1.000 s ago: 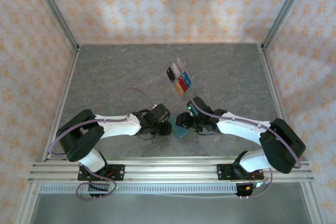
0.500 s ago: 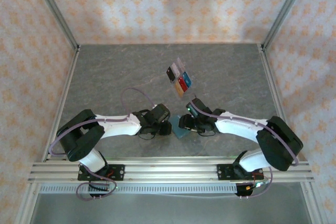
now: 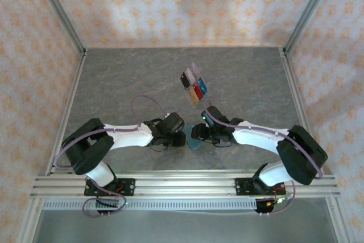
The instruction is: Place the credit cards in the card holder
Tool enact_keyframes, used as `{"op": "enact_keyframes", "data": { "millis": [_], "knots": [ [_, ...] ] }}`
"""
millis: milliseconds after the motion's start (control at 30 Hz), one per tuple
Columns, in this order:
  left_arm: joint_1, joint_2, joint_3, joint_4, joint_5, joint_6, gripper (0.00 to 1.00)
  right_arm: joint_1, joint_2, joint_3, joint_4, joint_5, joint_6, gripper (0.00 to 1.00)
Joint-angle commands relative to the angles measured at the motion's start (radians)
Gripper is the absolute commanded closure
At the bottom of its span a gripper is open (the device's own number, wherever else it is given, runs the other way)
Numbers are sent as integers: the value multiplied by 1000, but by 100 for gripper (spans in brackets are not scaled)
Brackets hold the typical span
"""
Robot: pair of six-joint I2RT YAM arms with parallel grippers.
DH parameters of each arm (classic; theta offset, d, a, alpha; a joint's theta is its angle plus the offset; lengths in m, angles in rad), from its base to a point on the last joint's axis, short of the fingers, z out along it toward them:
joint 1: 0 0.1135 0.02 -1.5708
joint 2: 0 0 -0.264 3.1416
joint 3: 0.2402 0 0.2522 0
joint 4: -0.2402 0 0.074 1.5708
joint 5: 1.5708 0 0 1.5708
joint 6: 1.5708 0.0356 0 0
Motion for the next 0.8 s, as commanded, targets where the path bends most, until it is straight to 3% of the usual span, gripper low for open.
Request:
{"op": "enact_keyframes", "data": {
  "millis": [0, 767],
  "knots": [
    [-10, 92, -2, 121, 28, -9, 73, 6, 6, 12, 24, -13, -10, 43],
    [-40, 184, 8, 184, 33, -35, 73, 0, -14, 9, 192, -171, 70, 44]
  ]
}}
